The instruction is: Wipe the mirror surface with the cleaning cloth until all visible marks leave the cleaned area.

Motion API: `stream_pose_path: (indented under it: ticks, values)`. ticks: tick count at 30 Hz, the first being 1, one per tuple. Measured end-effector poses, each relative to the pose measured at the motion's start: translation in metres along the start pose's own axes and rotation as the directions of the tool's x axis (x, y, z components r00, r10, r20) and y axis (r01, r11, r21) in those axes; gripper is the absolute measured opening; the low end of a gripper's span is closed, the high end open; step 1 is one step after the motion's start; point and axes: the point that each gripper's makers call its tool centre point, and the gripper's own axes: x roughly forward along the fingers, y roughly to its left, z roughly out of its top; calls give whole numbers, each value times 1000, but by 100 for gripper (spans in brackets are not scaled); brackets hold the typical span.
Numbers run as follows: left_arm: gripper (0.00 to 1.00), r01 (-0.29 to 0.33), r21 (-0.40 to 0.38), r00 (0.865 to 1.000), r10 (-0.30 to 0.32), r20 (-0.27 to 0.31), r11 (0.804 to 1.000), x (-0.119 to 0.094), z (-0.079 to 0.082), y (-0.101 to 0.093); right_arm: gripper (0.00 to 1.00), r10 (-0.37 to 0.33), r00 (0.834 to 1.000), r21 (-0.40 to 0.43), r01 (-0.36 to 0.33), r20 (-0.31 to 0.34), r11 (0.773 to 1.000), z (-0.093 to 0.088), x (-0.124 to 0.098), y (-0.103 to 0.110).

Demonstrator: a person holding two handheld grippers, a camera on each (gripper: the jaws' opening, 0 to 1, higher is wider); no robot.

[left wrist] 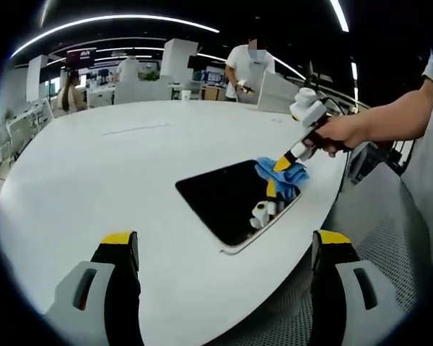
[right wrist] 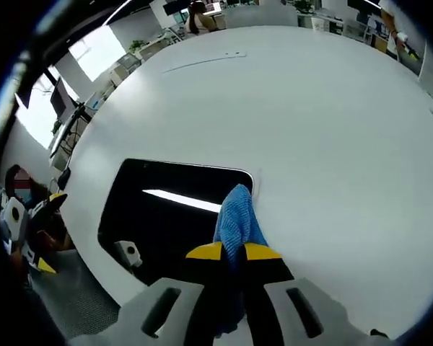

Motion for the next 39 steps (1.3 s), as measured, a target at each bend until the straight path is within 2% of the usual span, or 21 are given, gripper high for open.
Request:
stream_pose_path:
  ticks: [4, 14, 21, 39]
  values:
    - [99, 0, -5, 1000, 0, 0, 1000, 0, 0, 0, 4, -19, 1000, 31, 19, -4, 999, -1, -1, 1]
    - [99, 3, -8, 1000, -3, -3, 1000, 0, -1, -1, 4, -35, 999, 25, 35, -26, 999, -16, -7, 6]
    - [99, 1, -14, 1000, -1, -6, 1000, 0, -2, 0, 4, -49, 999, 21, 49, -16, 999, -23, -10, 8]
    - [99, 0, -22, 1000, 0, -8, 1000, 0, -3, 0, 4, -42, 999, 18, 42, -17, 999, -41, -17, 13]
